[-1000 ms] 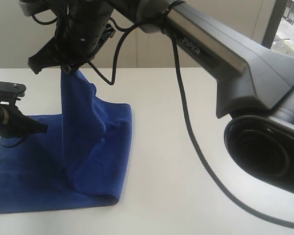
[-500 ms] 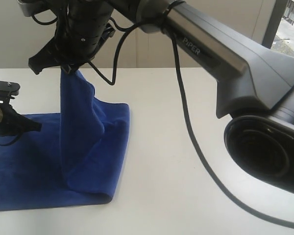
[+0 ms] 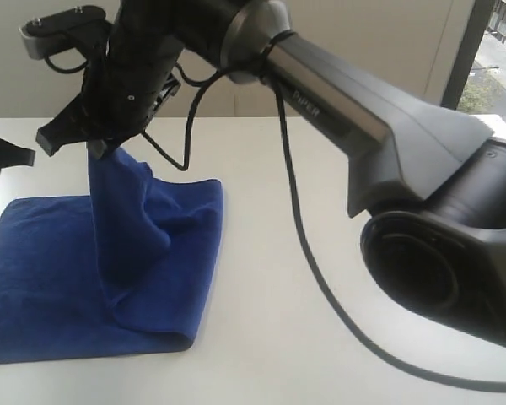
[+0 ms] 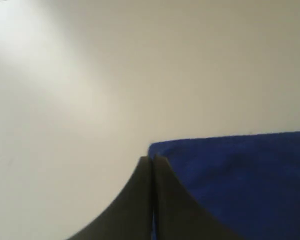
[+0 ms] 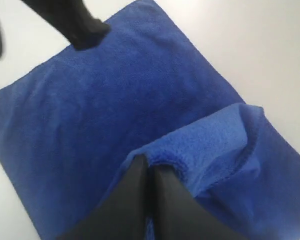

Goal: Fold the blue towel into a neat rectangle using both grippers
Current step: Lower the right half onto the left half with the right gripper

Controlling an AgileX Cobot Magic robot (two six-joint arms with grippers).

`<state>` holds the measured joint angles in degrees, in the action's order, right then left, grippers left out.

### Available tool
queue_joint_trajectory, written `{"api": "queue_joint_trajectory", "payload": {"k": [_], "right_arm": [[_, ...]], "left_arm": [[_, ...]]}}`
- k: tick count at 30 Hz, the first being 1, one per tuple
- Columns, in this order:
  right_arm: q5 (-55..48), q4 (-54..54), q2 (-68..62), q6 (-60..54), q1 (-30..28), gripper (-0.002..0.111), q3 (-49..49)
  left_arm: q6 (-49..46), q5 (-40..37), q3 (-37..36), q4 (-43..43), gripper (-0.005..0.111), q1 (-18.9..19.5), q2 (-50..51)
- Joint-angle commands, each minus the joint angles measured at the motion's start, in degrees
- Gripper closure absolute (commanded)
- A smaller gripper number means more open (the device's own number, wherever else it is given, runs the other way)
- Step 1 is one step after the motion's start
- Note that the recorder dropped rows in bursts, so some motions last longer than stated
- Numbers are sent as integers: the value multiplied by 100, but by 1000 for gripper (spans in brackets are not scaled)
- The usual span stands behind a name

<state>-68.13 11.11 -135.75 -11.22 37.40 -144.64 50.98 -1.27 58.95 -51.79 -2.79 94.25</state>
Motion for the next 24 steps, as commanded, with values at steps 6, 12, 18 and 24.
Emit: {"api": "queue_joint_trajectory", "payload": {"k": [6,12,18,24], "right_arm": [[1686,788,-486,-418,219,108,19],[2165,1676,-812,-825,255,108,19],[2615,2399,-1058,-1315,255,108,19],[2627,2307,-1309,-1955,255,40,19]], "left_arm": [[-436,-1503,-109,-4,107,13,-771],[-476,-1682,-228,-14,107,13,-864],[-603,-1914,-228,-51,107,13,-864],[-759,-2008,-228,271,107,13,-906]]}}
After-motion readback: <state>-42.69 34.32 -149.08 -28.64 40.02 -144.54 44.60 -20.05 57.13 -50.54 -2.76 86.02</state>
